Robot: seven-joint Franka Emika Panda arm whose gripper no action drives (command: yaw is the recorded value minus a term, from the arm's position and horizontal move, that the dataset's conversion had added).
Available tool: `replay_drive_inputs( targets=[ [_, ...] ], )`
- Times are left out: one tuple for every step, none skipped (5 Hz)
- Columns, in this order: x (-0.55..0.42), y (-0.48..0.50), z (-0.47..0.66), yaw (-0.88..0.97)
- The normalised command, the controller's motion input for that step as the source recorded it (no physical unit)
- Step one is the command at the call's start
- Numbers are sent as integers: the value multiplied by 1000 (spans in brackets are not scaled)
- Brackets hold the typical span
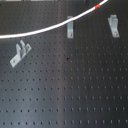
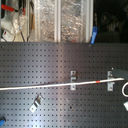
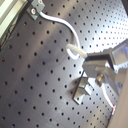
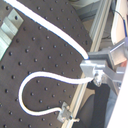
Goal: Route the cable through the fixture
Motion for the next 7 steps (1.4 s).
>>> replay_drive_inputs(
  targets=[
    [2,14,0,0],
    [0,3,0,6],
    [2,11,0,37],
    [44,24,563,100],
    [4,22,0,0],
    [-408,407,300,0],
    [-713,268,358,63]
  ],
)
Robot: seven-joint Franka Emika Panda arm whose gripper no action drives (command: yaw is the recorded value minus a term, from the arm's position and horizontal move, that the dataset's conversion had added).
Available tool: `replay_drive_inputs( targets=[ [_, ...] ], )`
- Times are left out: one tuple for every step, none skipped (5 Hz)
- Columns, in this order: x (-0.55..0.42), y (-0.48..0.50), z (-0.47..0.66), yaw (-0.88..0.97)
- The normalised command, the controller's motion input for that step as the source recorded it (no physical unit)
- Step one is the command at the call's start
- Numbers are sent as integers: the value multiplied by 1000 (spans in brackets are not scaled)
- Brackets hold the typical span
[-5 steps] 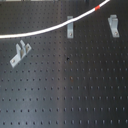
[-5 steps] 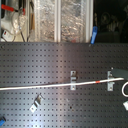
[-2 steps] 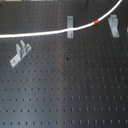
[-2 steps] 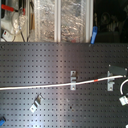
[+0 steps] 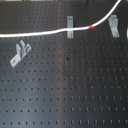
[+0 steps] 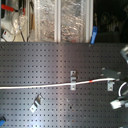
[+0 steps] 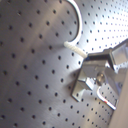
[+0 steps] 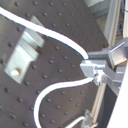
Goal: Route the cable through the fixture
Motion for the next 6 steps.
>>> replay_drive_inputs(
  targets=[
    [-125,28,38,0],
    [-804,-188,375,63],
    [-11,3,0,20],
    [-14,3,0,0],
    [-363,189,104,129],
    [9,33,-1,0]
  ],
)
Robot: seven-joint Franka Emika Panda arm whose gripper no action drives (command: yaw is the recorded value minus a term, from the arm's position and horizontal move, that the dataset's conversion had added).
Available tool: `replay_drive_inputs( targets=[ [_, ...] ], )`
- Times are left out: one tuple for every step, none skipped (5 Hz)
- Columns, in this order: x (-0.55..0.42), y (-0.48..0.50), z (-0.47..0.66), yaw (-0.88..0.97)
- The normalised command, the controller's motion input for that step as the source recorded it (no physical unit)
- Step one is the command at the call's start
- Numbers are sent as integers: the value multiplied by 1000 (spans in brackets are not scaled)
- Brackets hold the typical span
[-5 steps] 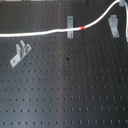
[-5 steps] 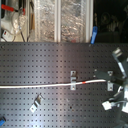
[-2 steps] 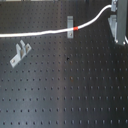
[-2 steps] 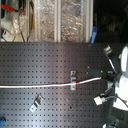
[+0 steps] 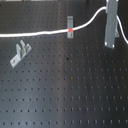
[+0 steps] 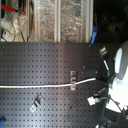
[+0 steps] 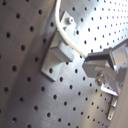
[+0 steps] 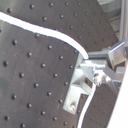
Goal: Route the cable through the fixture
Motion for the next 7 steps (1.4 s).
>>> replay_drive_inputs(
  targets=[
    [-27,432,259,-49],
    [-334,100,660,-154],
    [-25,6,0,0],
    [-2,-3,-123,54],
    [296,-206,-419,80],
    [8,-49,-14,0],
    [-16,-120,-1,0]
  ],
)
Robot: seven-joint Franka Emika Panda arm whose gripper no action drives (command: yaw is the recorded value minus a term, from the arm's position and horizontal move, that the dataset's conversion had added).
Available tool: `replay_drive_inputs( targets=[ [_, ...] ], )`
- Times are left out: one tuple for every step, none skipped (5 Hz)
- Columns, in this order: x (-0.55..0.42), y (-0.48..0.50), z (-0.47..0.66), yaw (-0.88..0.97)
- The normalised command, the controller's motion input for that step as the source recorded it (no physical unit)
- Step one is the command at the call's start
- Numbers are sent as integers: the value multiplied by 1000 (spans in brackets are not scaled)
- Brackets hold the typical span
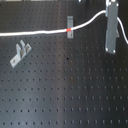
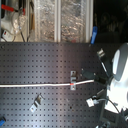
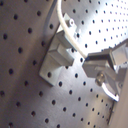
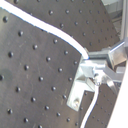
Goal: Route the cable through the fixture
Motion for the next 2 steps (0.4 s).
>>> replay_drive_inputs(
  targets=[
    [49,-645,-139,-111],
    [-25,6,0,0]
  ],
)
